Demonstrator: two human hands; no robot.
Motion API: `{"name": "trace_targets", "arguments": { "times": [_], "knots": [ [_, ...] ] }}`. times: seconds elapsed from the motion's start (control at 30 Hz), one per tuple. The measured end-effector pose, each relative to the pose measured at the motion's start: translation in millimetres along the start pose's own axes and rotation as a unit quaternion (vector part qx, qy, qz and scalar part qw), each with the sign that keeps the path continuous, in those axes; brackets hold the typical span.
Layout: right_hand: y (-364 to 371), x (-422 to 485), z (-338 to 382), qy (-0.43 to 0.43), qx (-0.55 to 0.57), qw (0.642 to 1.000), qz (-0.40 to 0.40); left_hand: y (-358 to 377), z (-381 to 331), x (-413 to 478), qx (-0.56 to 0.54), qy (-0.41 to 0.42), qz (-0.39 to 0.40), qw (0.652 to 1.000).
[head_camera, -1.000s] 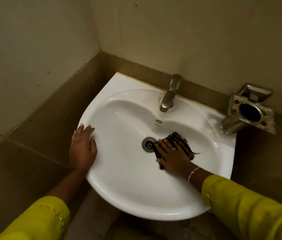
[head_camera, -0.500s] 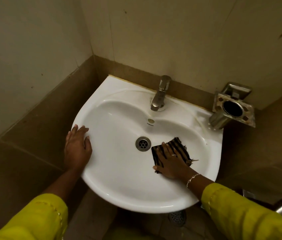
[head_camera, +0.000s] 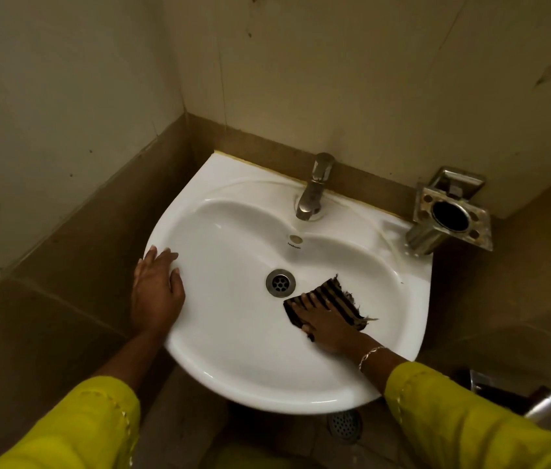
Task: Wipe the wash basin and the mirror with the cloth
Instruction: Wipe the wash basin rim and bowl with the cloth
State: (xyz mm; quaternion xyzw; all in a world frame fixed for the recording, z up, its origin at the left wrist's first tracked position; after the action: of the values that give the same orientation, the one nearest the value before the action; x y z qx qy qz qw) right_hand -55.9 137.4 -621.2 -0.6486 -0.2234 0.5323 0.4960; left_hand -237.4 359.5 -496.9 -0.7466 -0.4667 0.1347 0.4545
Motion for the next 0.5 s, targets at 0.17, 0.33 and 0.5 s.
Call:
{"name": "trace_targets", "arguments": {
  "times": [0.17, 0.33, 0.5],
  "knots": [
    [-29, -10, 39, -0.034, 0.076, 0.994, -0.076, 6, -7, 1, 0.069, 0.039, 0.028, 0.996],
    [-23, -7, 74, 0.004, 0.405, 0.912, 0.062, 16, -14, -2, 0.141, 0.102, 0.059, 0.983],
    [-37, -5, 108, 0.049, 0.766, 0.638, 0.064, 20, -15, -1, 0.086, 0.096, 0.089, 0.988]
  ]
}}
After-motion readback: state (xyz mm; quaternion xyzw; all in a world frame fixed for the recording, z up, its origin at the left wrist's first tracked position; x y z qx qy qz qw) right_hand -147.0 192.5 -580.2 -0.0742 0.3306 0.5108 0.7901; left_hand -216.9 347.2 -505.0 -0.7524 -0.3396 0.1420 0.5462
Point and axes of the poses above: each hand's wrist, its own x-axis towards the middle knuckle, its own y-axis out of the palm, z = x × y, the point moved 7 cm from there along x, towards the middle knuckle
